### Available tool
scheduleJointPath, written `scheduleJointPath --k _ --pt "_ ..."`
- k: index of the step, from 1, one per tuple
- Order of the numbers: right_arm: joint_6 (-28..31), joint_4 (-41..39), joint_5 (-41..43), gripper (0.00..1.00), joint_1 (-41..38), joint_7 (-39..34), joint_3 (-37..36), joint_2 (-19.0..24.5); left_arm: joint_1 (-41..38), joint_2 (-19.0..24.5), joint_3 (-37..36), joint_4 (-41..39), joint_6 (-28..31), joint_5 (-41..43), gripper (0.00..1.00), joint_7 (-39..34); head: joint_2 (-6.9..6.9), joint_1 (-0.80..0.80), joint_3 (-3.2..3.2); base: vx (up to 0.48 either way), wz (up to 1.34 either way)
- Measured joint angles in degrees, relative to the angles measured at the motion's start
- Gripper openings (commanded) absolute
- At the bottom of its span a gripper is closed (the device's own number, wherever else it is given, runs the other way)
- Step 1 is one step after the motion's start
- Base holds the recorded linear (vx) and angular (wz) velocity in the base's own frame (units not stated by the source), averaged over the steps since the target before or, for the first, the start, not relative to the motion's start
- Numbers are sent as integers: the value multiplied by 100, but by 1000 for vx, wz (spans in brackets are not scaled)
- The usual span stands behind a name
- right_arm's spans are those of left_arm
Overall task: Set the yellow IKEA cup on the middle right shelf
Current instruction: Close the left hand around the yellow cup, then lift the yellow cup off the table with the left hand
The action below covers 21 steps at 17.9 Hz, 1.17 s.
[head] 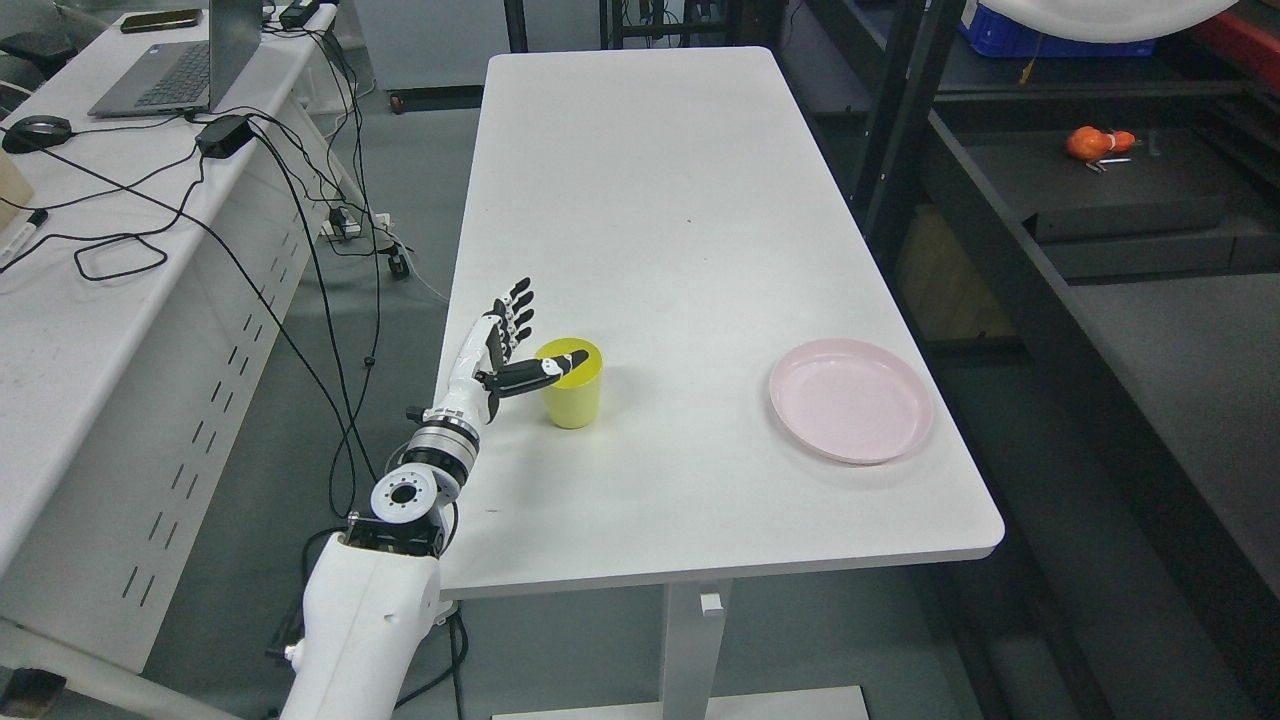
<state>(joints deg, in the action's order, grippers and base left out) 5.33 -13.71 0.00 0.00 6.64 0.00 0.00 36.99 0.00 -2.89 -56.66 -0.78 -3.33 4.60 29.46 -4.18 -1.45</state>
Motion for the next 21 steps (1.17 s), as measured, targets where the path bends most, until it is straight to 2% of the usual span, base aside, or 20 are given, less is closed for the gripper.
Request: scheduleJointPath --k 8,11,21 --pt "0 0 0 99 0 0 0 0 135 0 -416 386 -59 -139 99 57 0 0 0 0 0" --pt "0 0 0 99 0 0 0 0 146 0 -643 452 -249 -210 99 57 0 0 0 0 0" --pt "0 0 0 99 0 0 0 0 37 0 -1138 365 -464 -297 99 66 0 0 0 0 0"
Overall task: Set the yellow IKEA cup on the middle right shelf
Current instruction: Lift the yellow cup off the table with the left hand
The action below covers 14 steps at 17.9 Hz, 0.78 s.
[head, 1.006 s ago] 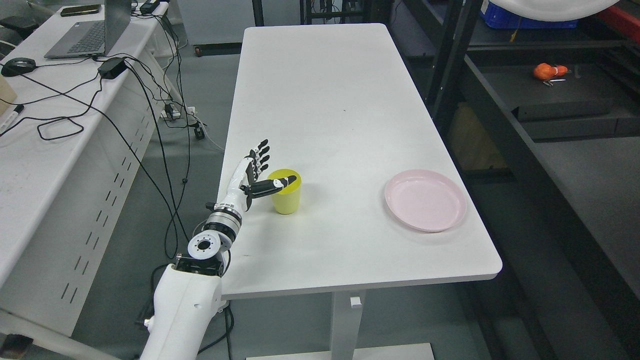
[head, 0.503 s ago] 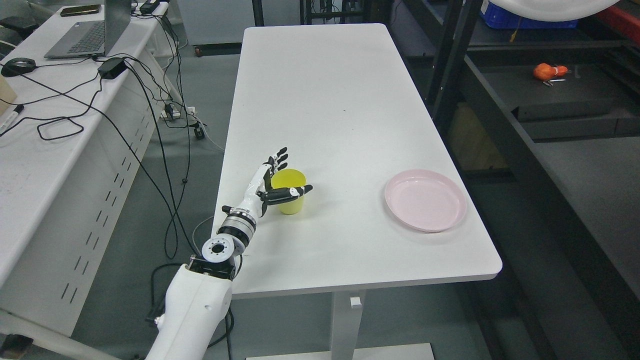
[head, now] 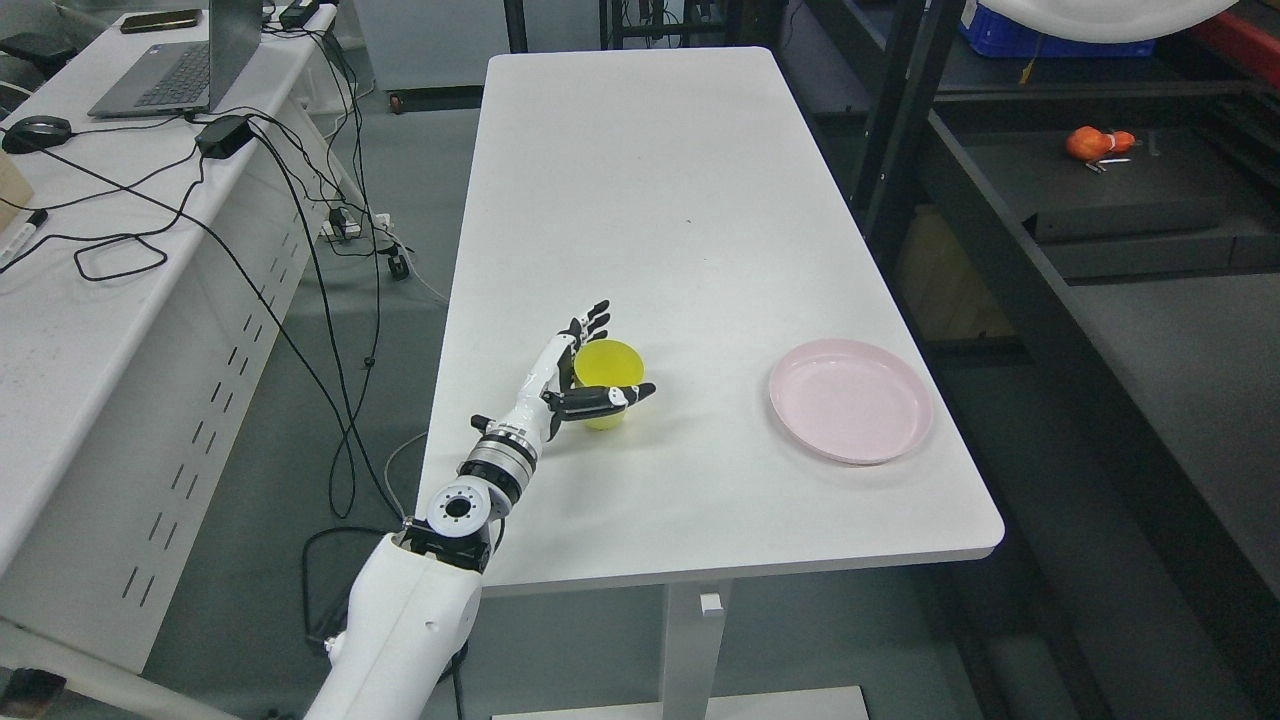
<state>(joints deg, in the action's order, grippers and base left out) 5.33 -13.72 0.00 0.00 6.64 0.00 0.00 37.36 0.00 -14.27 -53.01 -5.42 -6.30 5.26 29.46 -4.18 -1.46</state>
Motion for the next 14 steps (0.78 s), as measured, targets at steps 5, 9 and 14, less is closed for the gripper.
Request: scheduleJointPath --k 5,9,14 --pt "0 0 0 99 0 0 0 0 -196 0 -145 -44 -13 -7 99 0 0 0 0 0 0" --pt "0 0 0 99 0 0 0 0 -257 0 -187 -47 29 -12 72 0 0 0 0 0 0" --pt "0 0 0 99 0 0 0 0 -291 0 -76 -41 -204 -68 24 -3 0 0 0 0 0"
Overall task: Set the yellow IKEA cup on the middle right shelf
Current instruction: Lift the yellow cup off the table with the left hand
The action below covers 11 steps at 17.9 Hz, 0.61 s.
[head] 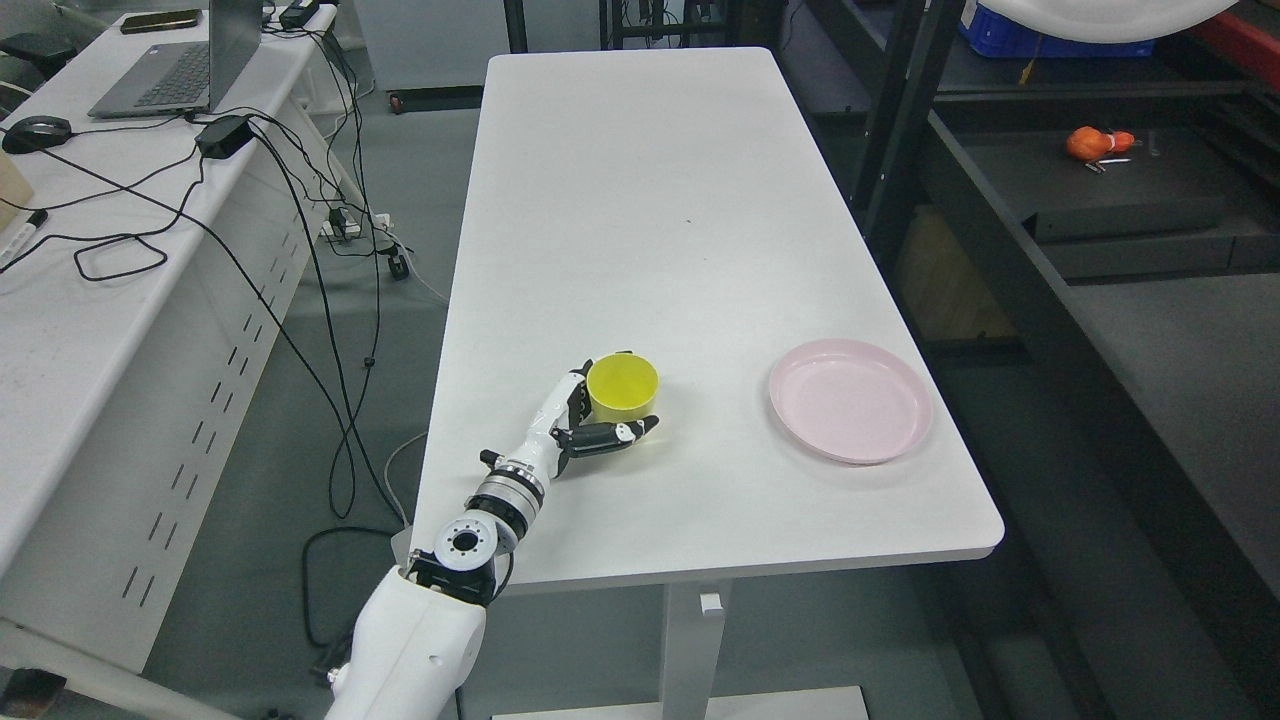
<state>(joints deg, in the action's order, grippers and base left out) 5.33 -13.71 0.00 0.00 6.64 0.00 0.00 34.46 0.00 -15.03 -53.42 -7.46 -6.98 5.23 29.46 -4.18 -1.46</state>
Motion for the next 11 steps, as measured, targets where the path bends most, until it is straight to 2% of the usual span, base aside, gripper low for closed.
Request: scheduleJointPath --k 1,4,7,11 --pt "0 0 0 99 0 0 0 0 -5 0 39 -1 -190 -59 15 0 0 0 0 0 0" --pt "0 0 0 99 0 0 0 0 -25 0 174 -38 -539 -213 0 -4 0 0 0 0 0" --pt "0 0 0 99 0 0 0 0 -152 0 329 -254 -693 -413 0 -5 0 0 0 0 0" --pt "0 0 0 99 0 0 0 0 -619 0 515 -950 -751 -631 0 -9 0 0 0 0 0"
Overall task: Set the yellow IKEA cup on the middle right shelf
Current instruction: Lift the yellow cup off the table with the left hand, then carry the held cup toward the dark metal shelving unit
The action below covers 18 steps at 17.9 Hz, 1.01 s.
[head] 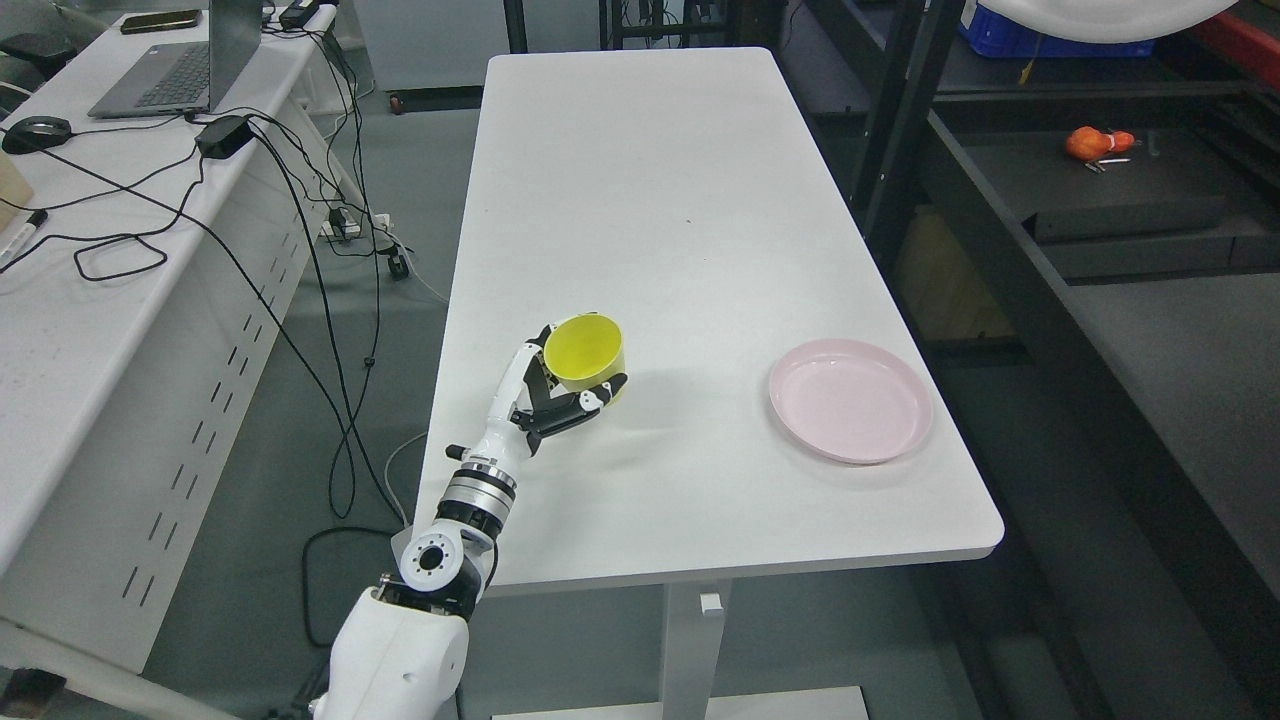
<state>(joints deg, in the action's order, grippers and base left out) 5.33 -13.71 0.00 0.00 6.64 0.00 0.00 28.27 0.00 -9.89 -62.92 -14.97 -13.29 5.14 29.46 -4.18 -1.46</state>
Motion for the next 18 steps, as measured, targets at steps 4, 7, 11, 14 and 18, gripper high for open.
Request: scheduleJointPath --k 4,7,11,14,18 --pt "0 0 0 99 0 0 0 0 -385 0 192 -687 -1 -96 0 0 0 0 0 0 0" --pt "0 0 0 99 0 0 0 0 -621 0 323 -1142 -1 -135 0 7 0 0 0 -18 0" --pt "0 0 0 99 0 0 0 0 -955 0 443 -1596 -19 -157 0 9 0 0 0 -81 21" --pt "0 0 0 99 0 0 0 0 -1123 0 496 -1812 -36 -164 0 14 0 0 0 -137 17" --pt "0 0 0 99 -1 0 0 0 -1235 0 520 -2024 -40 -170 0 20 0 0 0 -174 3"
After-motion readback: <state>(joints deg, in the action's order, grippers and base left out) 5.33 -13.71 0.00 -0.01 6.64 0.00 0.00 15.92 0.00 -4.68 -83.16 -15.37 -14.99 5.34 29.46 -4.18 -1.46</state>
